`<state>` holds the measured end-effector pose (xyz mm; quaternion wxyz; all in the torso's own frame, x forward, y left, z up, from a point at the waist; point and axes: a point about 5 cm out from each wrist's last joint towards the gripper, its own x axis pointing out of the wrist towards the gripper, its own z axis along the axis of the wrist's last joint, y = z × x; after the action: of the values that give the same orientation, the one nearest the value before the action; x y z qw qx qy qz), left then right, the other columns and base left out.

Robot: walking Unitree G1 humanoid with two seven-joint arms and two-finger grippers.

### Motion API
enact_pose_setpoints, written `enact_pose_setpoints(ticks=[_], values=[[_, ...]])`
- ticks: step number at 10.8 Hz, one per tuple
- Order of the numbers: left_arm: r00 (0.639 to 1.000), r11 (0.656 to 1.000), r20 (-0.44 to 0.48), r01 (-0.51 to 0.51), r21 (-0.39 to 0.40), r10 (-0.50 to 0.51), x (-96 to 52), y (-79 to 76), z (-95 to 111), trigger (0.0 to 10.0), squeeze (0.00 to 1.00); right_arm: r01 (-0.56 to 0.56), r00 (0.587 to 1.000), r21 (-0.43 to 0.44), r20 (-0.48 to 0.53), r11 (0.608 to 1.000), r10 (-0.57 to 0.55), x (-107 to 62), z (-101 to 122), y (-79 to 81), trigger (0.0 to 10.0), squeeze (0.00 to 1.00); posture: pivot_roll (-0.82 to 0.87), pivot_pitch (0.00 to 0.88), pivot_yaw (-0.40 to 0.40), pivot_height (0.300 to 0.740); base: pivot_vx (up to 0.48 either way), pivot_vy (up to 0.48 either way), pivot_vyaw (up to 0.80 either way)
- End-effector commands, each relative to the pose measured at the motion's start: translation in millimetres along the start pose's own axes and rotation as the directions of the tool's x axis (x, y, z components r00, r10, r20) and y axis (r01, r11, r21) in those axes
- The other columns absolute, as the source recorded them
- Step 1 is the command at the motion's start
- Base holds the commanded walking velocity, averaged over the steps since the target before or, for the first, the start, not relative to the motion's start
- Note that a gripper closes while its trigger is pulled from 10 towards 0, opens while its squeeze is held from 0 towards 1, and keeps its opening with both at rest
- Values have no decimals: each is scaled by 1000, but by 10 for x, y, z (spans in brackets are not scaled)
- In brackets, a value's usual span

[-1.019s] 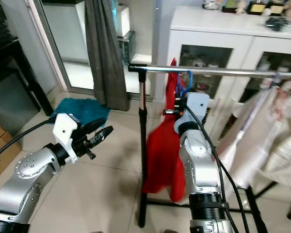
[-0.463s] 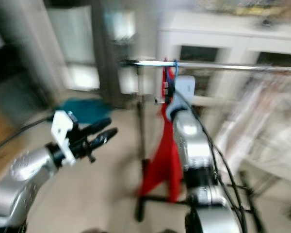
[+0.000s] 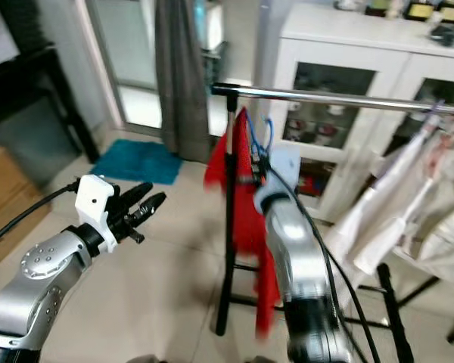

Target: Hang hanger

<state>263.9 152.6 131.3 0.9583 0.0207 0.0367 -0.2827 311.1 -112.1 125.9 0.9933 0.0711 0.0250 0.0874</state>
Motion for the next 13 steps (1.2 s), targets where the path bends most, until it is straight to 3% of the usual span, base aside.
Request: enact_pose_setpoints(ticks=[1, 3, 8, 10, 12, 13], values=[[999, 999, 21, -29, 16, 28, 24, 49, 46, 10000, 0, -33, 998, -3, 54, 999, 33, -5, 131, 97, 10000, 0, -18, 0, 33, 740, 0, 0, 0], [999, 999, 23, -35, 23, 35, 34, 64, 52, 10000, 0, -7, 998, -16, 64, 1000, 8, -14, 167, 65, 10000, 0, -20, 0, 36, 740, 0, 0, 0], [999, 999, 26, -23, 34, 22, 10, 58, 54, 10000, 0, -31, 998, -58, 61, 998, 35, -7, 190, 105, 10000, 0, -10, 0, 23, 740, 333, 0, -211], [1000, 999, 26, -15, 38, 14, 17, 50, 56, 10000, 0, -18, 998, -147, 53, 989, 26, 0, 196, 94, 10000, 0, -11, 0, 26, 740, 364, 0, 0], [999, 999, 44, 9, 32, -10, 13, 16, 70, 10000, 0, -36, 993, -63, 106, 997, 43, -25, 262, 105, 10000, 0, -9, 0, 24, 740, 174, 0, 0], [997, 999, 53, 49, 21, -50, -3, -37, 72, 10000, 0, -65, 984, -68, 160, 996, 75, -53, 334, 121, 10000, 0, -9, 0, 22, 740, 0, 0, 0]])
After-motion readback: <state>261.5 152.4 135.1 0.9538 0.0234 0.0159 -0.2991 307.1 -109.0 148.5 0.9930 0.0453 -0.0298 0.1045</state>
